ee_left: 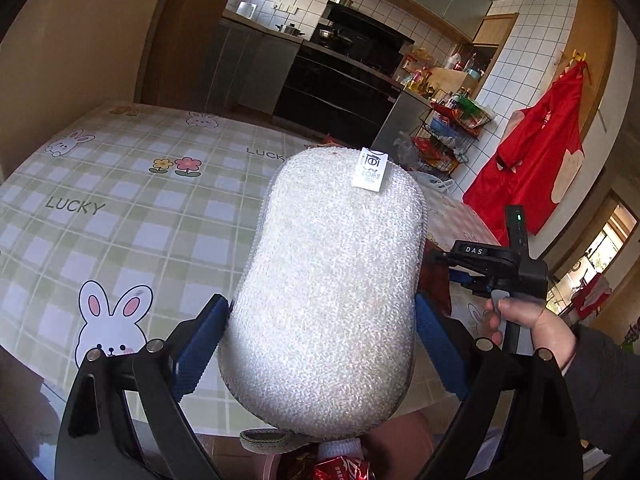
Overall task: Collect trash
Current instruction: 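Grasp the dark red snack bag with the right tool while the left holds the pad, then carry the red bag over the pink bucket and open the right tool while the left holds the pad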
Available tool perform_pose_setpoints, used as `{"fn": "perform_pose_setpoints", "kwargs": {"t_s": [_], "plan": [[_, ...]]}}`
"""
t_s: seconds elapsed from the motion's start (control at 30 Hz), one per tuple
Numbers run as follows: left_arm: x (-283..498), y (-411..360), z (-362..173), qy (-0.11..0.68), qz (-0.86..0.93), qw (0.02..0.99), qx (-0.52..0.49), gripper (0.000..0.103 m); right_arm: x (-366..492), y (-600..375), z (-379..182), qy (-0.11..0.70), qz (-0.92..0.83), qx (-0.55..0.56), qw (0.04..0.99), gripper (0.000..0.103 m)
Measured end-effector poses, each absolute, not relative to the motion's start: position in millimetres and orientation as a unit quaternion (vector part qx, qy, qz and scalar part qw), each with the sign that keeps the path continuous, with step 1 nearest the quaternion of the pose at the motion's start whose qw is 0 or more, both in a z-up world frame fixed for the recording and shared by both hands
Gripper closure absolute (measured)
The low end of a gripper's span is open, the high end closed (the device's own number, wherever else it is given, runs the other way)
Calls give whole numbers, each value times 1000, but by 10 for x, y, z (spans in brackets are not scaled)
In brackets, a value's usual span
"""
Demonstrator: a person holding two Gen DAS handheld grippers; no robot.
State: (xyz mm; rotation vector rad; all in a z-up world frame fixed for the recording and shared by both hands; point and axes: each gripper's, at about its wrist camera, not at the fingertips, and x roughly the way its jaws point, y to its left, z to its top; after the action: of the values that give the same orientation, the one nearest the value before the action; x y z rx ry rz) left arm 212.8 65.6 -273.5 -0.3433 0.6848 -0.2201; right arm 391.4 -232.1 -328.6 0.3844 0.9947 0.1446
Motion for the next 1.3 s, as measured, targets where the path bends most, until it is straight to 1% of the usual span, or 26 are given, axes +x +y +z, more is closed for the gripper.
{"fn": "perform_pose_setpoints", "kwargs": {"t_s": [0.03,0.1,0.23,0.27,0.53,0.77,1.07,1.3], "plan": [[2089,695,-2738,333,-107,922,-168,13,3904,-2304,-3256,472,70,173,862,72],[2065,702,-2733,331,-106,922,-169,13,3864,-2273,-3185,460,79,159,870,76],[2026,694,-2690,325,-107,924,-171,13,3730,-2244,-2999,436,87,142,884,79],[2012,687,-2667,322,-107,925,-170,13,3695,-2245,-2944,430,88,138,888,89],[1845,656,-2395,300,-112,933,-165,13,3264,-2281,-2429,373,121,119,912,89],[1592,580,-2201,288,-117,937,-158,13,2728,-2396,-1997,330,153,138,921,89],[1321,616,-2033,283,-111,940,-155,13,2082,-2359,-1771,313,193,156,917,89],[1087,678,-1859,274,-102,944,-151,13,1690,-2141,-1747,315,214,122,917,89]]}}
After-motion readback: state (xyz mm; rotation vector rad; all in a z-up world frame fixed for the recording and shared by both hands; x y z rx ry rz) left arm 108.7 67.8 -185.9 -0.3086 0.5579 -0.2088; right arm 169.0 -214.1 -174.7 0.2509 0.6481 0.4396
